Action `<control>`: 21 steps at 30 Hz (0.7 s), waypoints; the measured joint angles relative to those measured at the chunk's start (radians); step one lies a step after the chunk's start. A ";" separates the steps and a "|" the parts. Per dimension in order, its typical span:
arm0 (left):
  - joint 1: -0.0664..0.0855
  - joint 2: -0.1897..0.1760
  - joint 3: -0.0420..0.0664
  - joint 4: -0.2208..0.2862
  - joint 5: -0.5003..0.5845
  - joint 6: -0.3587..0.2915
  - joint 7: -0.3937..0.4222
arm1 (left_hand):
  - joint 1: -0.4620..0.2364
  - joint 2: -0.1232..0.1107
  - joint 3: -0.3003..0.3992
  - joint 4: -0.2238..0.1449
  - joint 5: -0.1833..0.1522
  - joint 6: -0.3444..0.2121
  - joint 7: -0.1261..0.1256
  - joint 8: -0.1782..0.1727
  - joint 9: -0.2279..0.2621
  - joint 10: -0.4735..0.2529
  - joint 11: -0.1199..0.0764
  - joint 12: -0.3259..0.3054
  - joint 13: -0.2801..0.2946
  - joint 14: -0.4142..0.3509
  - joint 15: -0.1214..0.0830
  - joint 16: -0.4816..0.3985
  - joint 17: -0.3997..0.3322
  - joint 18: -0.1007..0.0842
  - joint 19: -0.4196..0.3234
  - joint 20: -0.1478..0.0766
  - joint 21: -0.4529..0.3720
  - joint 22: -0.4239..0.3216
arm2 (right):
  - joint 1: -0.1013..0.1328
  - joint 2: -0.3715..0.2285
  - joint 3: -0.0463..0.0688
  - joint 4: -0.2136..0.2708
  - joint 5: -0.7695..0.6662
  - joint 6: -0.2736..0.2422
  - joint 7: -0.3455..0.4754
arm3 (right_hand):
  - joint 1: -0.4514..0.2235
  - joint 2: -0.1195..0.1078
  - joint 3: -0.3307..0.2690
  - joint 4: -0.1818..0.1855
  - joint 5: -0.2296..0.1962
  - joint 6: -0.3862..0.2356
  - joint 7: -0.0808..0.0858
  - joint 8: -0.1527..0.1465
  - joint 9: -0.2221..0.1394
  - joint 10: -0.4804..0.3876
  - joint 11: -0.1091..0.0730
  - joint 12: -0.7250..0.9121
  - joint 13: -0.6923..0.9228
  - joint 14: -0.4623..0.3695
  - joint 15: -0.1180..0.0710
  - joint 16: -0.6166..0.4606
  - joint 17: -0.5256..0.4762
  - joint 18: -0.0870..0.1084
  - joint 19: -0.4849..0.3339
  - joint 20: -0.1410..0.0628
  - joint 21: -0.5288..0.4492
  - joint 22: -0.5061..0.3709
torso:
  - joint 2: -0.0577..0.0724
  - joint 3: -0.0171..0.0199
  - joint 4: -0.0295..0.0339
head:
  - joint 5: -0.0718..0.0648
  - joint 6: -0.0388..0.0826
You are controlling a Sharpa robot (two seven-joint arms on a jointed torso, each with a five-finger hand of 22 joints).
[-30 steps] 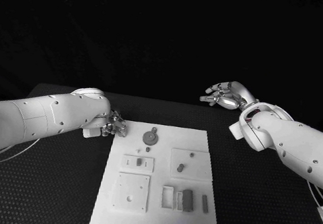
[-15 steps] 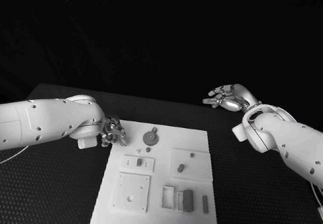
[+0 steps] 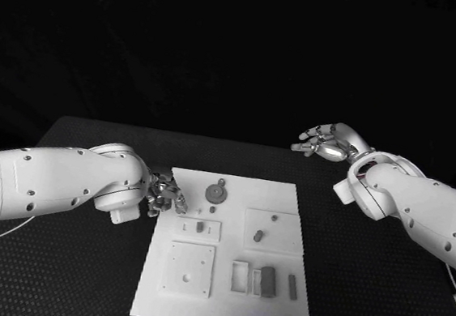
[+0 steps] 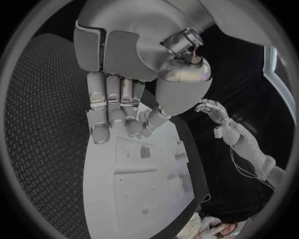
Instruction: Assemble the parts on the task board
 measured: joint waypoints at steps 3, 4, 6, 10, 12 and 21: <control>-0.001 0.002 0.000 0.009 -0.003 -0.013 -0.006 | -0.021 0.003 0.000 0.000 0.000 0.002 -0.002 0.000 0.001 0.005 -0.005 0.000 -0.004 0.001 0.000 0.007 -0.006 0.000 0.004 -0.004 0.004 0.000 | -0.002 -0.002 0.000 0.001 0.000 0.003 -0.002 | 0.000 0.000 0.000 0.000 0.000 0.000 0.000 0.000 -0.001 -0.003 0.003 -0.004 -0.004 -0.002 0.002 -0.004 0.000 0.000 0.000 0.000 0.000 0.002 | 0.000 0.0000 0.0003 | -0.001 -0.002; -0.002 0.003 0.000 0.009 -0.005 -0.016 -0.008 | -0.028 0.007 0.000 0.000 0.000 0.002 -0.002 0.000 0.002 0.010 -0.007 0.000 -0.005 0.002 -0.002 0.010 -0.008 0.000 0.005 -0.005 0.004 0.000 | -0.002 -0.002 0.000 0.001 0.001 0.003 -0.002 | 0.000 0.000 0.000 0.000 0.000 0.000 0.000 0.000 -0.002 -0.004 0.004 -0.004 -0.006 -0.002 0.002 -0.004 0.000 0.000 0.000 0.000 0.000 0.003 | 0.000 0.0000 0.0003 | -0.001 -0.002; -0.002 0.007 0.000 0.009 -0.008 -0.023 -0.011 | -0.041 0.010 0.000 0.000 0.000 0.006 -0.002 -0.003 0.005 0.017 -0.007 0.005 -0.009 0.002 -0.002 0.015 -0.013 0.001 0.005 -0.005 0.008 0.000 | -0.002 -0.002 0.000 0.001 0.001 0.005 -0.003 | 0.000 0.000 0.000 0.000 0.000 0.000 0.000 0.000 -0.002 -0.004 0.004 -0.008 -0.008 -0.002 0.002 -0.004 0.000 0.000 0.000 0.000 0.000 0.004 | 0.000 0.0000 0.0010 | -0.002 -0.003; -0.006 0.016 0.000 0.010 -0.017 -0.030 -0.017 | -0.063 0.012 0.023 0.004 -0.002 0.008 -0.004 0.003 0.007 0.024 -0.010 0.005 -0.015 0.005 -0.005 0.023 -0.022 0.001 0.007 -0.007 0.011 0.000 | -0.002 -0.002 0.000 0.004 0.001 0.008 -0.005 | 0.000 0.000 0.000 0.000 0.000 -0.006 -0.001 0.000 -0.003 -0.004 0.004 -0.008 -0.010 -0.002 0.002 -0.008 0.000 0.000 0.000 0.000 0.000 0.005 | 0.000 -0.0006 0.0018 | -0.002 -0.006; -0.008 0.019 0.000 0.011 -0.024 -0.031 -0.019 | -0.076 0.015 0.036 0.003 -0.002 0.011 -0.004 0.004 0.010 0.030 -0.012 0.005 -0.018 0.006 -0.005 0.031 -0.027 0.001 0.010 -0.010 0.016 0.000 | -0.002 -0.002 0.000 0.005 0.001 0.009 -0.005 | 0.004 -0.004 0.000 0.000 0.000 -0.006 -0.001 0.000 -0.003 -0.004 0.004 -0.008 -0.012 -0.002 0.002 -0.008 0.000 0.000 0.000 0.000 0.000 0.005 | 0.001 -0.0007 0.0017 | -0.003 -0.006; -0.021 0.032 -0.001 0.015 -0.061 -0.029 -0.026 | -0.118 0.011 0.124 -0.010 0.015 0.018 -0.007 0.005 0.016 0.047 -0.023 0.014 -0.029 0.011 -0.011 0.055 -0.051 0.001 0.015 -0.014 0.034 0.000 | -0.003 -0.003 0.000 0.006 0.001 0.013 -0.007 | 0.004 -0.004 -0.003 0.003 0.000 -0.006 -0.001 0.000 -0.004 -0.004 0.004 -0.012 -0.014 -0.002 0.002 -0.008 0.000 0.000 0.000 0.000 -0.004 0.007 | 0.002 -0.0011 0.0012 | -0.004 -0.014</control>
